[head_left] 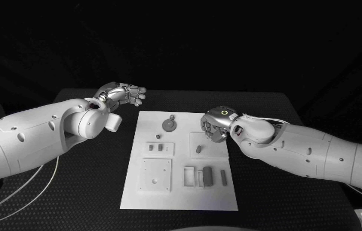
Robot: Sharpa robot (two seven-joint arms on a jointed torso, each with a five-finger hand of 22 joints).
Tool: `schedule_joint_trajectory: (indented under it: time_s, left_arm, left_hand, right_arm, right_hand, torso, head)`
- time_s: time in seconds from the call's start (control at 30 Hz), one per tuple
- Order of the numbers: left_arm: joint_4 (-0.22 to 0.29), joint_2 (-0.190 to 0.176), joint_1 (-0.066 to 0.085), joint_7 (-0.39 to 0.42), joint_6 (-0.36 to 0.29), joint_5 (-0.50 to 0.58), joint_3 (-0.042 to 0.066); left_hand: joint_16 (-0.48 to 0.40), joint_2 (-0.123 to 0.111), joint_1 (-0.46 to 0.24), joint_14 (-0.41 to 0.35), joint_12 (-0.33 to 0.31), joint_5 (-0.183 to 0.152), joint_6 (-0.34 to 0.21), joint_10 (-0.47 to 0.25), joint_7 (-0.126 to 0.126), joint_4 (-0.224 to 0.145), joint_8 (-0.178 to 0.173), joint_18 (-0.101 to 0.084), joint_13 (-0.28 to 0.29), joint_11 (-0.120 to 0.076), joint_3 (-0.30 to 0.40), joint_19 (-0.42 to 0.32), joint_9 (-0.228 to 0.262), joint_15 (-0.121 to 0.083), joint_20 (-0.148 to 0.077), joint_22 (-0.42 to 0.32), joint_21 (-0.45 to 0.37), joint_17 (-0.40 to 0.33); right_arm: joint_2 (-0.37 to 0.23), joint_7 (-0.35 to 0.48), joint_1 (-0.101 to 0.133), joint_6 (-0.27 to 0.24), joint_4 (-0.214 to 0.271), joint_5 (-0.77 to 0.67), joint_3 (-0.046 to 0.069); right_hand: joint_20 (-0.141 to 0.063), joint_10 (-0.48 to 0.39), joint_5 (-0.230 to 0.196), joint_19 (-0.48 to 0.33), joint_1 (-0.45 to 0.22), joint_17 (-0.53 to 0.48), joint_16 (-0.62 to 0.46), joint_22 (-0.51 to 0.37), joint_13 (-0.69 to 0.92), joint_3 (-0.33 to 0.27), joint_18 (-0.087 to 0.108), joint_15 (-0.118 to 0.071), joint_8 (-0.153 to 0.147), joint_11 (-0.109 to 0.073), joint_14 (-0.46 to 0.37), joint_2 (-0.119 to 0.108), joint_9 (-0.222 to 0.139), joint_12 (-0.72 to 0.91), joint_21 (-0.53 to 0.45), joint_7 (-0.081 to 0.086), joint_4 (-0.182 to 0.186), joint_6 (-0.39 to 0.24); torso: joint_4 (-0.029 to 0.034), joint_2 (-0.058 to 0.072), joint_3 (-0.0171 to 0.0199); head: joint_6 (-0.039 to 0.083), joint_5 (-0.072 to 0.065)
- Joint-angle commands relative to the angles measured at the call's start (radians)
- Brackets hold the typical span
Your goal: Assemble the parts on the task board
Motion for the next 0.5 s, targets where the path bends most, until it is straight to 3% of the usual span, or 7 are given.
schedule_joint_trajectory:
  time_s: [0.03,0.17,0.33,0.5]
  left_arm:
    - [0.0,0.002,0.001,0.007,0.012,0.0,0.001]
    - [-0.002,0.0,0.001,0.006,0.012,0.0,0.001]
    - [-0.004,-0.001,0.001,0.006,0.01,0.001,0.001]
    - [-0.011,0.004,0.001,0.006,0.011,0.003,0.001]
  left_hand:
    - [-0.005,0.0,-0.009,0.006,-0.001,-0.002,-0.007,-0.002,-0.001,0.001,0.006,0.006,-0.001,0.002,-0.007,0.004,-0.001,0.0,-0.003,0.001,-0.007,0.002]
    - [-0.005,0.0,-0.009,0.006,-0.001,-0.003,-0.007,-0.002,0.0,0.001,0.007,0.006,-0.001,0.002,-0.007,0.004,-0.001,0.0,-0.003,0.001,-0.007,0.002]
    - [-0.006,0.0,-0.009,0.006,-0.001,-0.003,-0.008,-0.002,0.0,0.0,0.007,0.006,-0.001,0.002,-0.007,0.004,-0.001,0.0,-0.003,0.002,-0.007,0.003]
    - [-0.006,0.0,-0.009,0.005,-0.001,-0.003,-0.008,-0.002,0.0,0.0,0.007,0.006,-0.001,0.002,-0.007,0.004,-0.001,0.0,-0.003,0.002,-0.008,0.003]
  right_arm:
    - [-0.008,0.025,0.006,0.048,0.011,0.022,0.003]
    - [-0.027,0.036,0.014,0.078,0.039,0.079,0.02]
    - [-0.041,0.062,0.022,0.064,0.078,0.183,0.04]
    - [-0.028,0.095,0.023,0.031,0.115,0.251,0.04]
  right_hand:
    - [-0.001,0.006,0.0,0.004,-0.003,0.001,0.007,0.001,0.001,0.006,0.016,-0.003,0.007,0.0,-0.001,0.0,-0.001,0.003,0.006,0.001,-0.002,0.004]
    - [-0.001,0.006,0.001,0.004,-0.005,0.001,0.007,0.001,0.001,0.006,0.016,-0.003,0.006,0.0,-0.001,0.001,-0.001,0.002,0.006,0.001,-0.003,0.004]
    - [-0.001,0.005,0.002,0.002,-0.01,0.002,0.007,0.003,0.003,0.004,0.016,-0.002,0.003,0.001,-0.003,0.007,0.0,-0.001,0.007,0.002,-0.007,0.004]
    - [-0.001,0.005,0.002,0.002,-0.011,0.002,0.008,0.004,0.003,0.004,0.016,-0.002,0.003,0.001,-0.003,0.007,0.0,-0.001,0.007,0.002,-0.007,0.004]
  torso:
    - [0.0012,0.001,-0.0003]
    - [0.0017,0.001,0.0]
    - [-0.0009,0.0,-0.0015]
    - [0.0001,-0.001,-0.0016]
  head:
    - [0.0,-0.001]
    - [-0.002,0.004]
    - [0.0,0.015]
    - [0.003,0.03]
